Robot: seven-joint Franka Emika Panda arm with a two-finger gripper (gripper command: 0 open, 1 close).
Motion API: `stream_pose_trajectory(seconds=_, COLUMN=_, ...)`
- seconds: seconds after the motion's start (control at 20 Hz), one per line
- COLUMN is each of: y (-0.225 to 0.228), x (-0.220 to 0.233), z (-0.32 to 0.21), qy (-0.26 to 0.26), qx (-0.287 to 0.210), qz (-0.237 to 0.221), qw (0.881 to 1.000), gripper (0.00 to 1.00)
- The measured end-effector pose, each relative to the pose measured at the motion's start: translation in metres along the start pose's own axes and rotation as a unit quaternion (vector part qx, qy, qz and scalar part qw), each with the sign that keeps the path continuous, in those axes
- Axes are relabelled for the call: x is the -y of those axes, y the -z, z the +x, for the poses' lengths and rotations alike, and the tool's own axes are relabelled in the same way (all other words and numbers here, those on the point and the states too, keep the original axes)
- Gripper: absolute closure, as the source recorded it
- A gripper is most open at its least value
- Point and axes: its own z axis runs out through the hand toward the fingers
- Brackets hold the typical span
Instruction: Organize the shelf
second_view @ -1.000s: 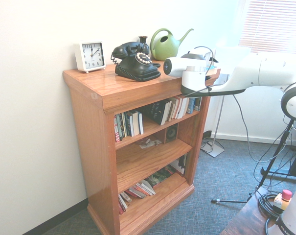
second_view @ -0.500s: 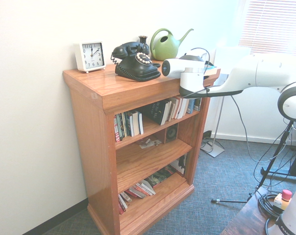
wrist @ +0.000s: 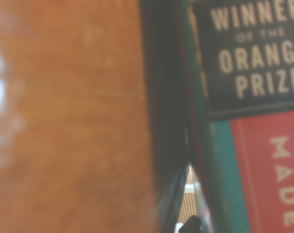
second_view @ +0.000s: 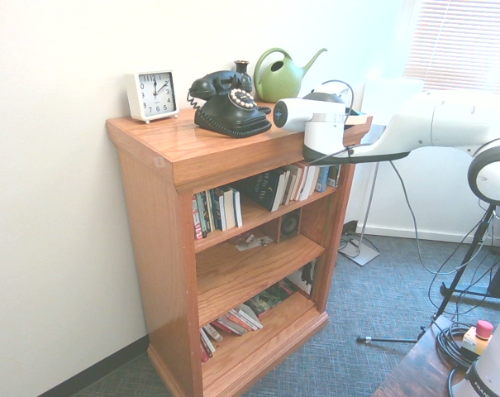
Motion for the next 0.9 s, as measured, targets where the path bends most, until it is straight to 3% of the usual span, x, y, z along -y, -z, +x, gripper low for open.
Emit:
stream_pose_trajectory(seconds=0.25, y=0.002, x=-0.007, z=0.004, qy=-0.031, qx=0.009, qz=0.02, qw=0.999, gripper=1.0)
stream_pose_trajectory(seconds=0.45, y=0.009, x=-0.032, z=0.014, qy=-0.086, qx=0.036, qz=0.065, qw=0.994, gripper=1.0)
stream_pose_trajectory(seconds=0.9, y=-0.005, x=-0.142, z=-0.004, qy=-0.194, qx=0.116, qz=0.214, qw=0.95, gripper=1.0)
